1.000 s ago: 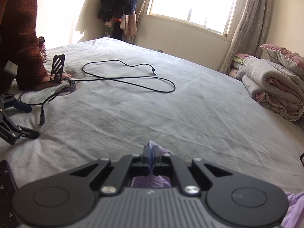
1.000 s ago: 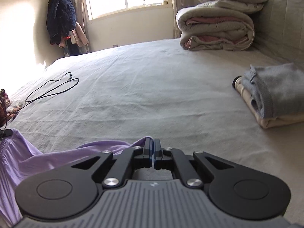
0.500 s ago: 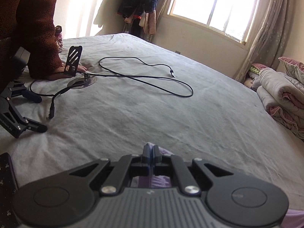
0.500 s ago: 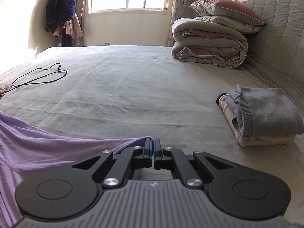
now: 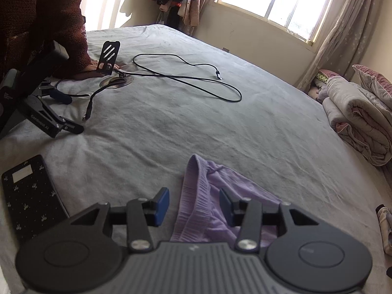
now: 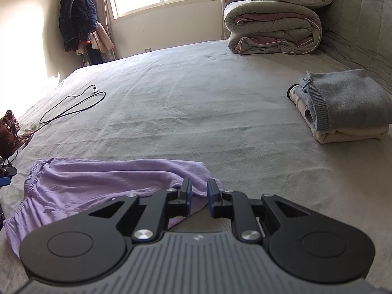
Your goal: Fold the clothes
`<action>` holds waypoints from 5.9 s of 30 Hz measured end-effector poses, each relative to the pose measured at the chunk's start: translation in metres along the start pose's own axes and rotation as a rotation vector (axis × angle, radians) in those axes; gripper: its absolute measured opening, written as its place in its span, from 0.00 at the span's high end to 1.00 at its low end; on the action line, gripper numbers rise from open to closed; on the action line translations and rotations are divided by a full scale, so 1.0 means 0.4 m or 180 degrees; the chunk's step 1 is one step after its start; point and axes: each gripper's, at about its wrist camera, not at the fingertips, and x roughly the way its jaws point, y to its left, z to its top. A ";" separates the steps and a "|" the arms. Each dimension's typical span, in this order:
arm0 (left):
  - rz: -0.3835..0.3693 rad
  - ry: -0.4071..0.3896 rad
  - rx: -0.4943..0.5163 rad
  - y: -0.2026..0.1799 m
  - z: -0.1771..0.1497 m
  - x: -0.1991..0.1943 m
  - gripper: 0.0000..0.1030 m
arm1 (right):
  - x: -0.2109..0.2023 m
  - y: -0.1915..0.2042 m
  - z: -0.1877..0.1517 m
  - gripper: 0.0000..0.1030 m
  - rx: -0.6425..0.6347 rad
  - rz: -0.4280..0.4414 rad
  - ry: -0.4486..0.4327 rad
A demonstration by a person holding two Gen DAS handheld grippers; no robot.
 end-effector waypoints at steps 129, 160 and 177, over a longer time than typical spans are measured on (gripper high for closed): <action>-0.0511 0.0061 0.0606 -0.241 -0.254 -0.171 0.86 | -0.039 0.005 -0.112 0.60 0.0487 0.0802 0.0912; -0.0817 0.0375 0.0618 -0.236 -0.270 -0.147 0.73 | 0.023 0.145 -0.151 0.93 -0.0549 0.0727 0.0268; -0.0862 0.0409 0.0420 -0.228 -0.276 -0.152 0.69 | -0.113 0.098 -0.082 1.00 -0.0374 0.0510 -0.0317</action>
